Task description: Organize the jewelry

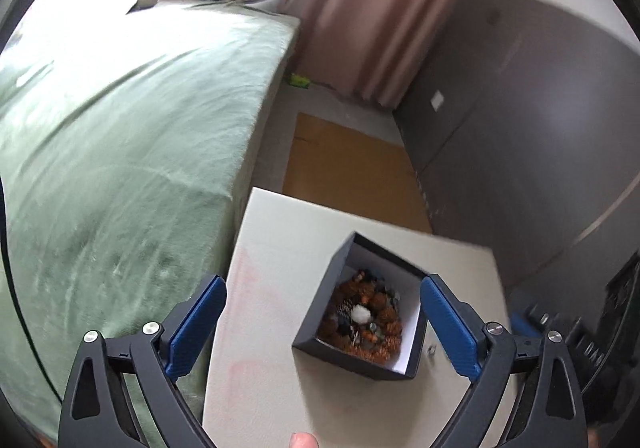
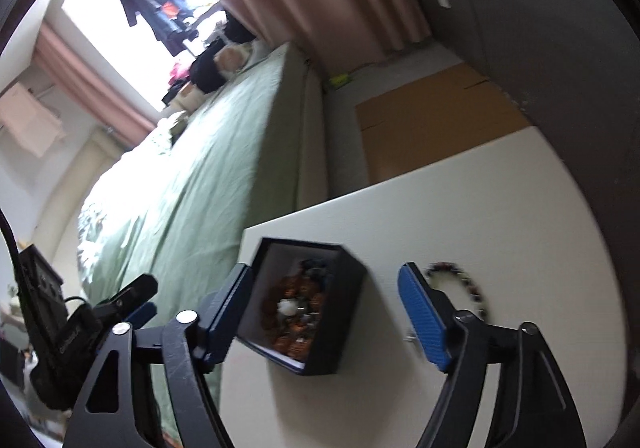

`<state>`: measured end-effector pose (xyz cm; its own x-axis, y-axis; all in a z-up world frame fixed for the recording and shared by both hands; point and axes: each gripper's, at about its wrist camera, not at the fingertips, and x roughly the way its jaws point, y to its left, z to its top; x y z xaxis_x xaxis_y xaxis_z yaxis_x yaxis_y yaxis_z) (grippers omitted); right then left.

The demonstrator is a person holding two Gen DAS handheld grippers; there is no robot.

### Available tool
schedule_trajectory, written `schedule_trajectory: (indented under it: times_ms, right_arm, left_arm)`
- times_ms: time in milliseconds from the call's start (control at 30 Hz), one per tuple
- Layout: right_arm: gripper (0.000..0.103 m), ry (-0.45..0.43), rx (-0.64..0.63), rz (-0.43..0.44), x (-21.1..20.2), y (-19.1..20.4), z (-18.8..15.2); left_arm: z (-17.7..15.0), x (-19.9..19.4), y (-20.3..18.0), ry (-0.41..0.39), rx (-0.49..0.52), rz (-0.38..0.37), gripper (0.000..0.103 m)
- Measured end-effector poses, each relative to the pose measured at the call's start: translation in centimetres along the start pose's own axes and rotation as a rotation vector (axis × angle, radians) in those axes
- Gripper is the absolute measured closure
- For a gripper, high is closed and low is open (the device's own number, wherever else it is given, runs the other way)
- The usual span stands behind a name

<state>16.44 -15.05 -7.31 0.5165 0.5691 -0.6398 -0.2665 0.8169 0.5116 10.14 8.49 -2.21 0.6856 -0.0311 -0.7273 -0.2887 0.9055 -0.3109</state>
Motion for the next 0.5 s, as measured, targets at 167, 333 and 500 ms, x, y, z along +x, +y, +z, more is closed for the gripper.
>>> schedule_trajectory:
  times_ms: [167, 333, 500]
  right_arm:
    - [0.023, -0.015, 0.016, -0.082, -1.7, -1.9, 0.4]
    - [0.023, -0.014, 0.049, -0.119, -3.0, -4.0, 0.8]
    - [0.024, 0.003, 0.085, -0.152, -4.0, -6.1, 0.9]
  left_arm:
    - [-0.8, 0.1, -2.6, 0.008, 0.066, -0.046, 0.006]
    - [-1.7, 0.2, -4.7, 0.013, 0.115, -0.089, 0.006]
    - [-2.5, 0.6, -6.8, 0.014, 0.159, -0.075, 0.006]
